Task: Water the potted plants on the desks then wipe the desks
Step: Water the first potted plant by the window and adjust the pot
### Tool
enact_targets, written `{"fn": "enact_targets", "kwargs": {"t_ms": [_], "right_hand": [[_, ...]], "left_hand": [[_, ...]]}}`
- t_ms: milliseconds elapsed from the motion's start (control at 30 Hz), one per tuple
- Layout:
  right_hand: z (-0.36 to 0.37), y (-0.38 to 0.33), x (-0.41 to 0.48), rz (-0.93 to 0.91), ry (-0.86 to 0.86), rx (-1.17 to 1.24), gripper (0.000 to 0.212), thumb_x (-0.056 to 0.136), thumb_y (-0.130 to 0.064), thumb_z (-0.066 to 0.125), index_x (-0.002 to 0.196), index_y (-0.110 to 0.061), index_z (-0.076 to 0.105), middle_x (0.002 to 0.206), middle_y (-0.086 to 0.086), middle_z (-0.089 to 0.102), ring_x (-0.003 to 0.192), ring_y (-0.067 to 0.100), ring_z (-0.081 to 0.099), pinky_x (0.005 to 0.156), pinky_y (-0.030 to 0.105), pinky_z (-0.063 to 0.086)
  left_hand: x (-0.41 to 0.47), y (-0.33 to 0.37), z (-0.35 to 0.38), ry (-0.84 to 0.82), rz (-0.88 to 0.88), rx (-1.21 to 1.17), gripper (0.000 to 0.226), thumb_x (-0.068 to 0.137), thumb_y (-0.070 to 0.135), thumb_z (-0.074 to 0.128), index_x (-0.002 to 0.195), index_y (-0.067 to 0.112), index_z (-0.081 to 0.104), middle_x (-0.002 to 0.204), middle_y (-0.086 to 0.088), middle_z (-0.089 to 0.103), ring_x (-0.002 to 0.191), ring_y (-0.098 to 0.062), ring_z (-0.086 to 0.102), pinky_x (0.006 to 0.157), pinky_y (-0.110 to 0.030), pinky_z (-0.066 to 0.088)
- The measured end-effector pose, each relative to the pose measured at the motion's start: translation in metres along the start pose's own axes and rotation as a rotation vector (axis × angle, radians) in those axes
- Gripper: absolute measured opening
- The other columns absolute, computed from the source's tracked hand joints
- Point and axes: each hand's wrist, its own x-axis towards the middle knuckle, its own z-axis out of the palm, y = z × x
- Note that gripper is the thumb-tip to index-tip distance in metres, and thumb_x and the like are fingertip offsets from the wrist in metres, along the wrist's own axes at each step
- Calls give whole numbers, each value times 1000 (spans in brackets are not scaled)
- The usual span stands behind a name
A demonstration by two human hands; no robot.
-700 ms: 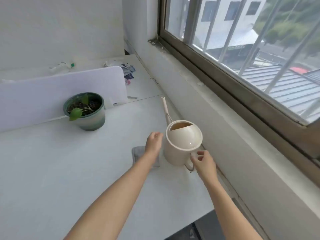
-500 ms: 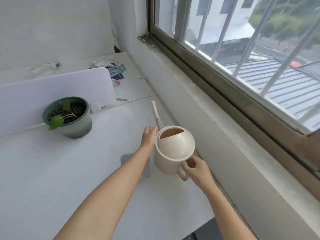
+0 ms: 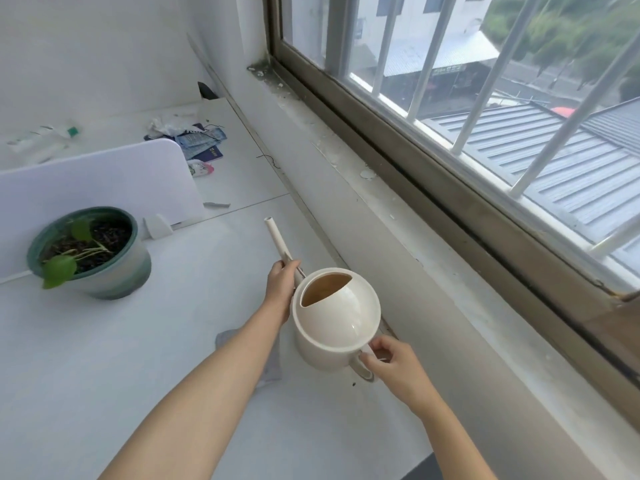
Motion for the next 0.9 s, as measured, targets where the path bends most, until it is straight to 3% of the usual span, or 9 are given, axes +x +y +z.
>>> {"fn": "enact_targets", "kwargs": {"t_ms": [67,133,233,300,367,500,633,767,900], "right_hand": [[2,1,2,11,43,3,18,81,-12,62,66,-9,51,47,-12,45,38,0,38,42,9,29],[5,-1,3,-7,70,4,19,81,-11,60,66,-9,48,56,-8,42,40,0,36,43,10,29],[8,-9,1,-68,70,70,19,83,-11,59,66,-7,50,81,-4,51,61,2,47,50,7,37],[10,-20,-1,-118,53,168,20,80,-17,62,66,-9,51,99,-7,54,81,7,54,54,3,40],[13,-34,-3,-168,12,225,17,69,-25,59,66,-11,51,106,-7,55,87,12,55,55,3,42],[28,-66,-8,-274,-138,209,15,80,-8,64,69,-6,55,110,-13,55,90,6,57,57,4,45],[50,-95,-18,-344,-259,126,14,88,-4,54,76,-8,60,115,-17,58,83,-12,60,62,2,44],[78,-118,-42,-401,-253,94,13,89,-9,53,80,-12,62,105,-11,65,80,11,58,59,7,47],[110,-133,-66,-441,-179,54,11,89,-13,54,84,-17,63,99,-13,66,77,10,55,65,11,46]], "left_hand": [[-1,-1,-6,11,2,-15,14,90,19,49,77,13,48,74,-5,52,66,-19,50,66,-32,42],[-6,-1,-16,28,10,-31,13,90,19,48,79,12,48,75,-5,52,66,-18,50,64,-30,42],[-19,-2,-34,55,28,-63,12,91,20,47,86,10,48,78,-5,52,68,-17,51,60,-27,42],[-33,1,-50,69,62,-99,15,92,21,45,81,10,48,75,-4,53,66,-17,51,59,-26,41],[-49,7,-67,91,107,-139,22,93,19,42,73,12,48,70,-4,53,64,-16,52,59,-25,41],[-81,20,-114,157,200,-216,25,94,20,41,73,12,50,74,-6,55,68,-17,53,62,-27,43],[-103,27,-162,204,241,-181,19,94,24,42,88,10,53,90,-10,55,83,-22,55,82,-37,46],[-119,33,-204,223,278,-129,16,94,23,43,97,11,54,90,-5,56,87,-22,56,89,-40,45],[-126,40,-237,182,303,-134,17,94,24,43,95,11,54,88,-5,55,88,-22,55,90,-42,45]]}}
